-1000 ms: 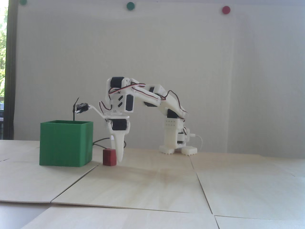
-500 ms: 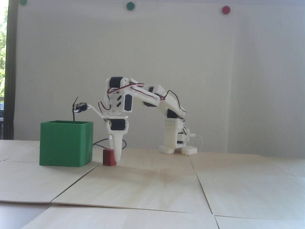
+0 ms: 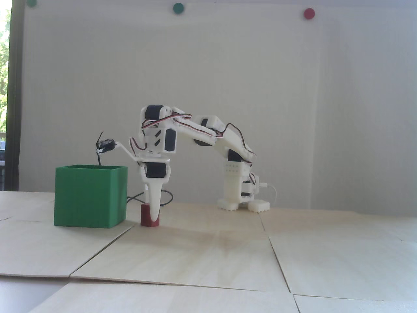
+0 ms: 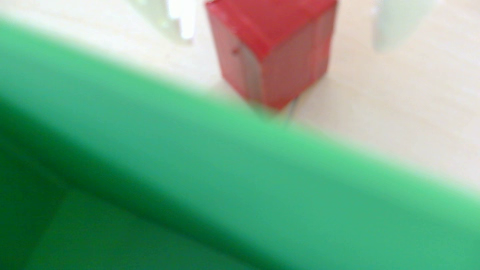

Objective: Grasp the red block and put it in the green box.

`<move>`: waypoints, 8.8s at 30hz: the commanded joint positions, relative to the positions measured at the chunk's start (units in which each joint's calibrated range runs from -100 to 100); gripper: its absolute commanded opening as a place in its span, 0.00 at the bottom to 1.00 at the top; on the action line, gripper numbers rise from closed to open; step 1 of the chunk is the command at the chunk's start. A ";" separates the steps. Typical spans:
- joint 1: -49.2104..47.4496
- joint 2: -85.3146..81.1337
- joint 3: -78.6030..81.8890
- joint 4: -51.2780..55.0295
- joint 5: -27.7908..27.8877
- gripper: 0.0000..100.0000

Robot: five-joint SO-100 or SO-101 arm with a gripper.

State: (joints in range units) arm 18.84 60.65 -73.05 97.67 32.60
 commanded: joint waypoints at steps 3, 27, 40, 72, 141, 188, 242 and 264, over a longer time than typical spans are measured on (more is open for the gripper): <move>0.18 -1.39 -1.22 1.74 0.04 0.04; -7.54 -18.76 -1.92 1.74 -4.43 0.02; 0.34 -36.76 -1.92 -17.99 -4.07 0.02; 11.20 -27.60 -0.42 -14.45 11.96 0.02; -25.47 -95.59 85.03 -4.33 12.28 0.03; -33.35 -158.20 170.75 -20.44 12.33 0.03; -33.35 -158.20 170.75 -20.44 12.33 0.03; -33.35 -158.20 170.75 -20.44 12.33 0.03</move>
State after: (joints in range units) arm -14.79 -97.09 96.96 75.12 44.93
